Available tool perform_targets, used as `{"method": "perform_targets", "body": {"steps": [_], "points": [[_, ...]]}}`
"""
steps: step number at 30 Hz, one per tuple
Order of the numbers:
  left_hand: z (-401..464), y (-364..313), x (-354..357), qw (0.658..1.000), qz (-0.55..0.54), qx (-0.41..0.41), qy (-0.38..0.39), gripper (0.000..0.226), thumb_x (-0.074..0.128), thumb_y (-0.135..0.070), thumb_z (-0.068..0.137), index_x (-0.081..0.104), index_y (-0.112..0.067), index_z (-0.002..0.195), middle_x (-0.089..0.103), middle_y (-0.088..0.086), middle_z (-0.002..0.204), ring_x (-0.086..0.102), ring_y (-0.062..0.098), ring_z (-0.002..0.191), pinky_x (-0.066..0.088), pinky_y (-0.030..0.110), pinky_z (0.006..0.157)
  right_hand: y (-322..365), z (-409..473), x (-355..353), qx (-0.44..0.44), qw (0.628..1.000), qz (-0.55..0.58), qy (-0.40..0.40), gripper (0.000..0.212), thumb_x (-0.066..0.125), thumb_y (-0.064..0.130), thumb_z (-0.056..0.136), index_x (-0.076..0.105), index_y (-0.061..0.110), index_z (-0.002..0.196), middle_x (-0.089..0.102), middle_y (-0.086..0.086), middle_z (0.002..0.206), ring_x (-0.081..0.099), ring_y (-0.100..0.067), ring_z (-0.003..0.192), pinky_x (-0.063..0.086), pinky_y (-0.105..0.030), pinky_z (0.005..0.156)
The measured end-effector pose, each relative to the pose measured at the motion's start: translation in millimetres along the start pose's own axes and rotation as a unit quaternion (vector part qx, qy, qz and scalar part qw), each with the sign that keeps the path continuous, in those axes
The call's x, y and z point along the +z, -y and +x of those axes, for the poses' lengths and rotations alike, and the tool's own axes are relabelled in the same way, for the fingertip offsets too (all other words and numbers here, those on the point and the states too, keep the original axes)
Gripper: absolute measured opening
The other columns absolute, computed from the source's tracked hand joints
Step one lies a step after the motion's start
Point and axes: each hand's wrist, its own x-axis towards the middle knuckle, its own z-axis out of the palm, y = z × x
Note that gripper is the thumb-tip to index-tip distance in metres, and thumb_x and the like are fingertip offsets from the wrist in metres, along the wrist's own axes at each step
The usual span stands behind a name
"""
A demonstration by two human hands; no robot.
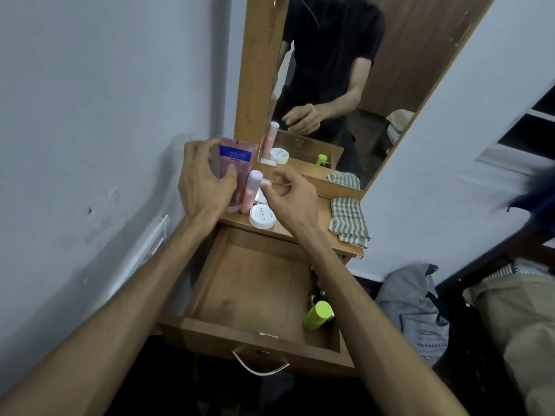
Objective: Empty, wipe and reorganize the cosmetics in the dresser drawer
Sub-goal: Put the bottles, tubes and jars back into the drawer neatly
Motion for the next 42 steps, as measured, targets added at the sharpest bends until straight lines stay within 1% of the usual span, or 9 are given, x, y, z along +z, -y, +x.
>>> {"method": "perform_targets", "body": {"steps": [4,8,15,24,28,32,35,39,42], "points": [[23,4,6,0.999,-0.014,-0.028,0.027,0.069,0.077,-0.028,0.081,0.046,-0.02,0.142,0.051,-0.001,0.139,0.056,0.015,0.12,0.055,0.026,0.086,7,24,16,0.002,0.999,-0.008,0.036,0.049,0.074,0.041,0.086,0.068,0.019,0.13,0.072,0.005,0.111,0.068,-0.011,0.089,0.054,-0.027,0.073],[28,9,10,0.995,-0.054,-0.043,0.071,0.057,0.074,-0.029,0.088,0.05,-0.024,0.14,0.061,-0.006,0.133,0.058,0.009,0.113,0.053,0.026,0.092,5,32,32,0.013,0.998,-0.004,0.055,0.033,0.075,0.038,0.085,0.075,0.022,0.114,0.075,0.01,0.102,0.067,-0.005,0.081,0.056,-0.028,0.073],[18,9,-2,0.996,-0.09,-0.017,0.015,0.024,0.063,-0.021,0.094,0.066,-0.015,0.117,0.07,-0.004,0.107,0.063,0.009,0.093,0.056,0.021,0.077,2,24,31,0.011,0.999,0.026,0.043,0.02,0.075,0.032,0.085,0.08,0.022,0.102,0.074,0.015,0.092,0.062,0.007,0.068,0.044,-0.012,0.064],[-7,-13,-27,0.99,-0.139,-0.026,-0.019,0.014,0.065,-0.015,0.086,0.074,-0.01,0.096,0.07,-0.006,0.085,0.061,0.007,0.074,0.049,0.015,0.068,-1,-10,6,-0.001,0.993,0.086,0.075,0.018,0.075,0.033,0.086,0.08,0.021,0.099,0.076,0.011,0.085,0.069,-0.004,0.076,0.054,-0.022,0.07],[-28,-20,-34,0.988,-0.145,-0.048,0.014,0.01,0.065,-0.012,0.085,0.073,-0.012,0.092,0.07,-0.006,0.083,0.063,0.01,0.076,0.052,0.021,0.068,-13,-38,-14,-0.022,0.988,0.09,0.121,0.018,0.075,0.028,0.089,0.08,0.018,0.103,0.077,0.008,0.088,0.071,-0.007,0.081,0.059,-0.026,0.073],[-55,-19,-34,0.986,-0.12,-0.103,0.048,0.015,0.066,-0.008,0.086,0.072,-0.015,0.098,0.071,-0.007,0.091,0.063,0.004,0.077,0.052,0.017,0.066,-36,-66,-33,-0.017,0.985,0.079,0.155,0.022,0.076,0.028,0.089,0.079,0.017,0.108,0.077,0.007,0.093,0.069,-0.004,0.082,0.053,-0.018,0.073],[-78,-14,-35,0.977,-0.125,-0.154,0.08,0.022,0.061,-0.003,0.089,0.072,-0.014,0.104,0.071,-0.007,0.097,0.064,-0.001,0.081,0.048,0.007,0.062,-52,-86,-45,-0.01,0.983,0.069,0.169,0.023,0.077,0.031,0.089,0.079,0.018,0.108,0.076,0.008,0.092,0.069,-0.006,0.083,0.056,-0.022,0.073],[-106,3,-35,0.959,-0.094,-0.212,0.161,0.026,0.057,-0.005,0.091,0.072,-0.02,0.106,0.071,-0.008,0.099,0.066,0.006,0.091,0.053,0.026,0.073,-68,-101,-54,0.013,0.985,0.051,0.167,0.023,0.079,0.035,0.086,0.079,0.022,0.105,0.075,0.01,0.089,0.069,-0.007,0.082,0.058,-0.026,0.072],[-124,12,-34,0.942,-0.073,-0.243,0.217,0.025,0.055,-0.006,0.094,0.072,-0.02,0.107,0.07,-0.004,0.1,0.066,0.012,0.096,0.049,0.022,0.072,-79,-110,-60,0.036,0.982,0.017,0.184,0.025,0.079,0.041,0.082,0.079,0.027,0.102,0.074,0.013,0.088,0.068,-0.005,0.081,0.059,-0.026,0.071]]}}
